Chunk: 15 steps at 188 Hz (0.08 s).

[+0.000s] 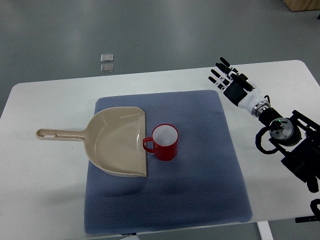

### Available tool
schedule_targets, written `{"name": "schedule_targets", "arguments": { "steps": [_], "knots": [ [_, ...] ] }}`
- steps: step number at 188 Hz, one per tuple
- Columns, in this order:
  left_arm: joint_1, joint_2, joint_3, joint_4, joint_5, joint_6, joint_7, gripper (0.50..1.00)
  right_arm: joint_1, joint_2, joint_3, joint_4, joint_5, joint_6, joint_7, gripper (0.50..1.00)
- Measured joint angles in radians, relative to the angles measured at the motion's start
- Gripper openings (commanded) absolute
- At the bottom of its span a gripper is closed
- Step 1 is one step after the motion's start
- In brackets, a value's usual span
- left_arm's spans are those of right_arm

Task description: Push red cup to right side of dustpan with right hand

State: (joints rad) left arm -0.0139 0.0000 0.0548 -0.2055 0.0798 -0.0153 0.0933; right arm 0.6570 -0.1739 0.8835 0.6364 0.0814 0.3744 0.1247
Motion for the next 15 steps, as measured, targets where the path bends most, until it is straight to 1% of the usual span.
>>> {"name": "schedule_targets", "arguments": {
  "steps": [15],
  "knots": [
    [0.0, 0.0, 0.0, 0.0, 0.0, 0.0, 0.0, 1.0, -0.003, 0.008, 0.0, 0.0, 0.001, 0.001, 0.008, 0.938]
  ]
}}
